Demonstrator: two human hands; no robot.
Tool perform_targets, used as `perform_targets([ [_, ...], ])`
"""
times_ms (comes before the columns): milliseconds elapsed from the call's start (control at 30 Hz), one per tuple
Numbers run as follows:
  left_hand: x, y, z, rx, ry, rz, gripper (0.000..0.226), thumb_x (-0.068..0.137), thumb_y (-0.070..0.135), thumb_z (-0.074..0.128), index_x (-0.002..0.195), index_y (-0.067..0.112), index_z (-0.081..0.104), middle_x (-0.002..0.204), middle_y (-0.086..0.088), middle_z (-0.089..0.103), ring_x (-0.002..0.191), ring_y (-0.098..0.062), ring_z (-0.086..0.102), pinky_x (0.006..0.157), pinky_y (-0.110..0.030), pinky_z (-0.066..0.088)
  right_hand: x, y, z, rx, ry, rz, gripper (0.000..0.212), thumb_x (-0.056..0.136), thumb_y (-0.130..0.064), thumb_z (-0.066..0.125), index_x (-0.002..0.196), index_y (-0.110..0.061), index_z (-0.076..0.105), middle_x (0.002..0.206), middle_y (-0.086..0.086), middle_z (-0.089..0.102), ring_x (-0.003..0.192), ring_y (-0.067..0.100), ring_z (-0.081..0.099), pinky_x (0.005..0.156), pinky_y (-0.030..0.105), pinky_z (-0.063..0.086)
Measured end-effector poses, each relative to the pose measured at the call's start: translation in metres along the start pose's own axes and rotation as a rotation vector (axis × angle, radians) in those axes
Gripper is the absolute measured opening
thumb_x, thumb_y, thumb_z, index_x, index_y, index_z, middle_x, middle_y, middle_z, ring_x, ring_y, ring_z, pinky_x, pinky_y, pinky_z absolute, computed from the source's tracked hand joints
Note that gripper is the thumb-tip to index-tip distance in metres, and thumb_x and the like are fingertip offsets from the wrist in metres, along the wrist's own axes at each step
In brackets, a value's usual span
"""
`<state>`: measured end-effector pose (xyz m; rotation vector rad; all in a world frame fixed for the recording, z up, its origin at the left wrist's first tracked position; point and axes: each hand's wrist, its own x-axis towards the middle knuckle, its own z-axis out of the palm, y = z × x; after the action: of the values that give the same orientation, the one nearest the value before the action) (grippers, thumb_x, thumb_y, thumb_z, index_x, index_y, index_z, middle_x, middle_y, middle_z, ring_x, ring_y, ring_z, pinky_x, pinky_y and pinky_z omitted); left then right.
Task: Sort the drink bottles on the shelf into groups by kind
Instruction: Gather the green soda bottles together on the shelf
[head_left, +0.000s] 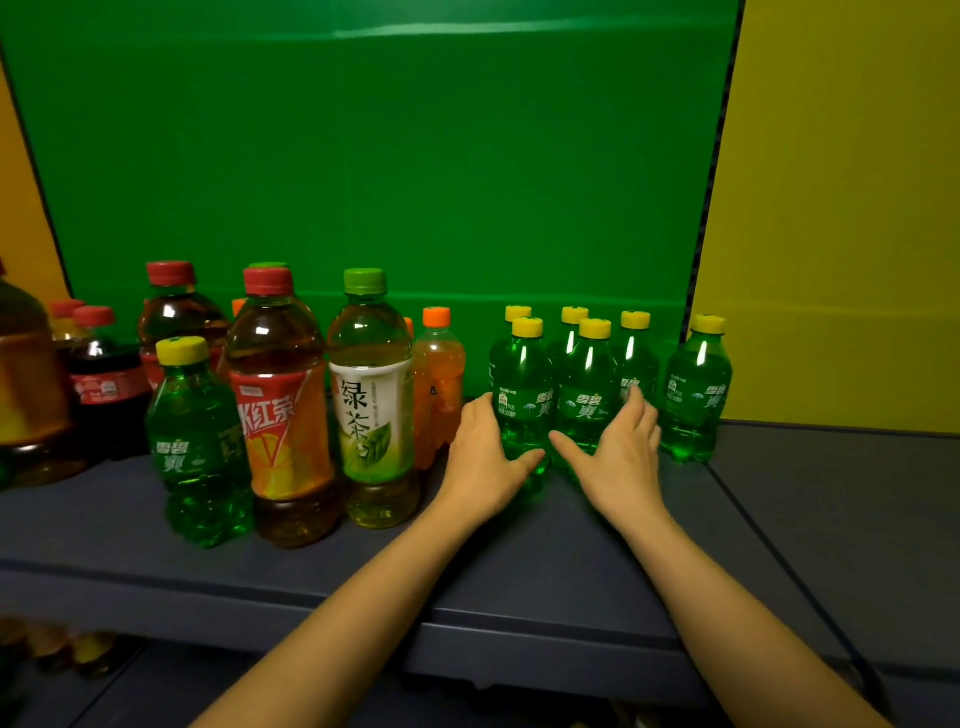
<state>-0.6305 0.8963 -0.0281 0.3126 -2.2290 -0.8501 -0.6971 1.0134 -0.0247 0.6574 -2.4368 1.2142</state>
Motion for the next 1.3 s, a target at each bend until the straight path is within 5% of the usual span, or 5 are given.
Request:
perform_targets([
  [233,-0.055,0.014,-0.078,-0.238,0.020,0.093,0.016,0.079,0.013,0.069,0.095,0.013,0.065,0.091,0.004,0.065,0.083,-0.009,0.060,0.075,-0.017,0.048,-0.036,-0.030,-0.027,0.447,0.270,-0.358,0.043,0.082,-0.005,0.062,0.121,-0.015,0.046,0.124,-0.002,0.043,0.117,0.010,0.044,0.099,0.022,0.037],
  [500,-0.110,-0.027,-0.179,-0.239,0.241,-0.006,0.020,0.067,0.043,0.069,0.075,0.024,0.067,0.072,0.001,0.069,0.064,-0.006,0.063,0.062,-0.019,0.051,-0.087,-0.110,0.005,0.728,-0.075,-0.477,0.026,0.081,-0.012,0.056,0.100,-0.029,0.060,0.102,-0.011,0.063,0.095,0.005,0.060,0.080,0.014,0.048],
  [667,-0.125,-0.083,-0.232,-0.077,0.426,-0.116,0.002,0.076,0.028,0.066,0.077,0.026,0.065,0.078,0.003,0.069,0.070,-0.013,0.065,0.062,-0.026,0.051,-0.119,-0.151,0.049,0.756,-0.246,-0.499,0.032,0.083,-0.016,0.055,0.110,-0.033,0.058,0.110,-0.020,0.060,0.103,0.001,0.058,0.084,0.015,0.048],
  [933,-0.122,-0.170,-0.316,0.224,0.661,-0.141,0.031,0.081,0.018,0.067,0.109,0.016,0.054,0.106,0.000,0.056,0.101,-0.021,0.055,0.085,-0.035,0.046,-0.154,-0.210,0.133,0.590,-0.098,-0.545,0.064,0.086,-0.034,0.041,0.145,-0.033,0.014,0.152,-0.022,0.015,0.141,-0.002,0.013,0.112,0.013,0.017],
  [1300,-0.085,-0.256,-0.378,0.282,0.490,-0.169,0.081,0.071,0.032,0.075,0.135,0.007,0.031,0.130,-0.014,0.040,0.125,-0.029,0.040,0.100,-0.040,0.037,-0.160,-0.237,0.178,0.367,0.267,-0.338,0.085,0.074,-0.002,0.070,0.143,-0.011,0.022,0.145,0.000,0.025,0.136,0.009,0.022,0.110,0.010,0.016],
])
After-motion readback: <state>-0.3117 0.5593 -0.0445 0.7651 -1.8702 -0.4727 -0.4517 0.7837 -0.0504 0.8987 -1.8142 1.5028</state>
